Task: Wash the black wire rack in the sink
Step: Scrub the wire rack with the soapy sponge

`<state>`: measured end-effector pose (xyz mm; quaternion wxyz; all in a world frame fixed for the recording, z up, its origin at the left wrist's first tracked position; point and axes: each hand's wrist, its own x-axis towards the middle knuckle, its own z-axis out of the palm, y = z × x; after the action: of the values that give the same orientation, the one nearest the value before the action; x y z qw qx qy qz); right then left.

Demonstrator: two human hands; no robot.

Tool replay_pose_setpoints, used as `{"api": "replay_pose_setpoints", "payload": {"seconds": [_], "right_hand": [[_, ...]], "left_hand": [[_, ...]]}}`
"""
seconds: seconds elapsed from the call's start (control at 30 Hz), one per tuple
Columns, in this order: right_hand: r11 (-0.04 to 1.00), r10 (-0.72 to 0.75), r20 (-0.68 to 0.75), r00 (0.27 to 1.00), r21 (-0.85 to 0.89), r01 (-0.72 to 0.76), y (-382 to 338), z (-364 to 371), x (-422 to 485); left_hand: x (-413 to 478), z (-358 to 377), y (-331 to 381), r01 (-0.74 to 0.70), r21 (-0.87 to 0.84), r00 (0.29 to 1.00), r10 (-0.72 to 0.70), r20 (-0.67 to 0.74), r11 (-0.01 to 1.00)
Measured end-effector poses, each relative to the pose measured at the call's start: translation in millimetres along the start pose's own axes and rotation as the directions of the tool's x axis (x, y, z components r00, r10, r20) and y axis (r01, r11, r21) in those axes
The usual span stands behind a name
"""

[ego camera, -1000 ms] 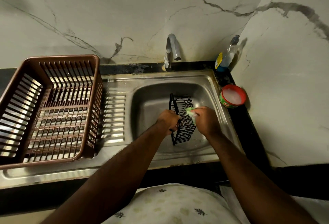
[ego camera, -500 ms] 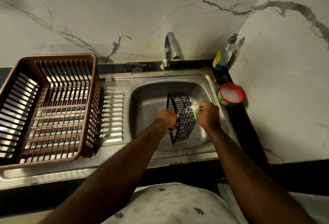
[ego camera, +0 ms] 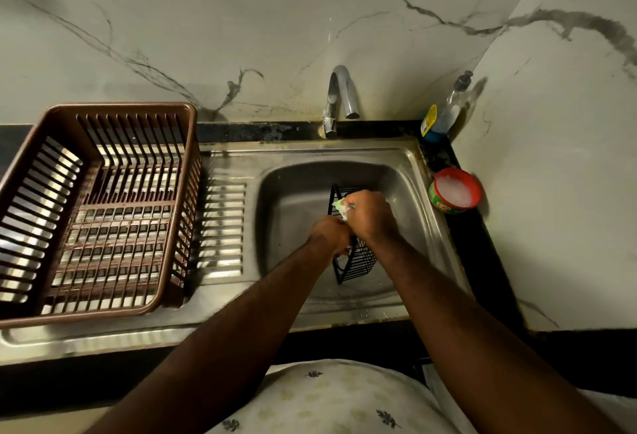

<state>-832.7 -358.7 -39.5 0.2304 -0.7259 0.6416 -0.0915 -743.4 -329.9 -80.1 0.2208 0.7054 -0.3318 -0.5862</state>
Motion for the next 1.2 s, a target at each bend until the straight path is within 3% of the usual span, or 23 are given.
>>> {"api": "replay_pose_setpoints", "payload": {"seconds": [0.2, 0.3, 0.37, 0.5, 0.63, 0.83, 1.03, 1.2], "right_hand": [[0.992, 0.068, 0.124, 0.990, -0.113, -0.054, 0.1, -5.1, 9.8], [0.996, 0.068, 0.181, 0.981, -0.067, -0.057, 17.8, -10.4, 11.1], [0.995, 0.085, 0.139, 0.987, 0.035, -0.091, 29.9, -15.7, 11.3], [0.976, 0.175, -0.137, 0.975, 0.153, -0.154, 47.3, -22.4, 11.3], [0.986, 0.130, -0.032, 0.991, 0.108, -0.126, 42.3, -9.2, 2.5], [0.983, 0.183, -0.069, 0.981, 0.006, -0.183, 29.7, -4.2, 6.8], [0.936, 0.205, 0.050, 0.978, 0.282, -0.210, 45.8, 0.7, 10.6], [0.768, 0.297, 0.103, 0.949, 0.565, -0.301, 64.2, -7.1, 11.0]], "left_hand": [[4.9, 0.6, 0.6, 0.035, -0.006, 0.999, -0.035, -0.040, 0.999], [4.7, 1.6, 1.3, 0.043, -0.013, 0.998, -0.044, -0.042, 0.999], [7.5, -0.4, -1.0, 0.021, -0.037, 0.999, -0.022, -0.028, 0.999], [12.1, -4.7, -3.8, 0.003, -0.105, 1.000, -0.002, 0.007, 0.994], [12.6, 0.1, 0.8, 0.013, -0.053, 0.999, -0.012, 0.037, 0.999], [11.4, -1.0, 1.9, 0.062, -0.071, 0.998, -0.061, 0.005, 0.996], [9.0, -6.5, -0.3, -0.008, -0.069, 0.999, 0.005, -0.036, 0.998], [8.7, 1.6, 0.5, -0.014, -0.022, 1.000, 0.013, -0.014, 1.000]]}}
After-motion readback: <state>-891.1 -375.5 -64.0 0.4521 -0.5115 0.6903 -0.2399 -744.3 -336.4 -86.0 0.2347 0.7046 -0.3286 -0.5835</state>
